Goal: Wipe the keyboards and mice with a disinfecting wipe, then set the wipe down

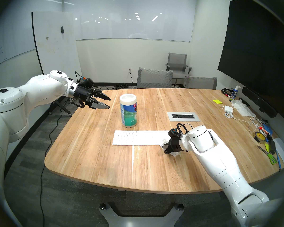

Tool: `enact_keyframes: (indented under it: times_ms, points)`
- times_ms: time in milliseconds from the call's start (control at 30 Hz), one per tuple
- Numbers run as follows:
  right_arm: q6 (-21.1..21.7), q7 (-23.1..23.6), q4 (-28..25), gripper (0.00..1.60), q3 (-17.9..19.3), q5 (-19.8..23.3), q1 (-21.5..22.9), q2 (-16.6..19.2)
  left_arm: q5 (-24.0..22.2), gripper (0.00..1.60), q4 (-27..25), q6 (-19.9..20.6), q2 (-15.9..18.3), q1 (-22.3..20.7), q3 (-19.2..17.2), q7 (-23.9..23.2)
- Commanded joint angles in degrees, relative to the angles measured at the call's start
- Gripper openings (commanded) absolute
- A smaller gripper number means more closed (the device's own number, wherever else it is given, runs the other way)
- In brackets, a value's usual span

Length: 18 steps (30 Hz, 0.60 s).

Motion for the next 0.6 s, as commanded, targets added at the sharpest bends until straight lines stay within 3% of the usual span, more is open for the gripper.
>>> enact_keyframes:
  times_ms: [0,567]
  points:
    - [0.15,-0.43,-1.1,0.0,0.27,0.32,1.66,-1.66,-0.54,1.6,0.1,0.06,-0.07,-1.39,-0.23,0.06]
    - [0.54,-1.96,-0.5,0.0,-1.11,-0.02,2.17,-3.98,-0.62,1.6,0.1,0.05,-0.07,-1.42,-0.14,0.06]
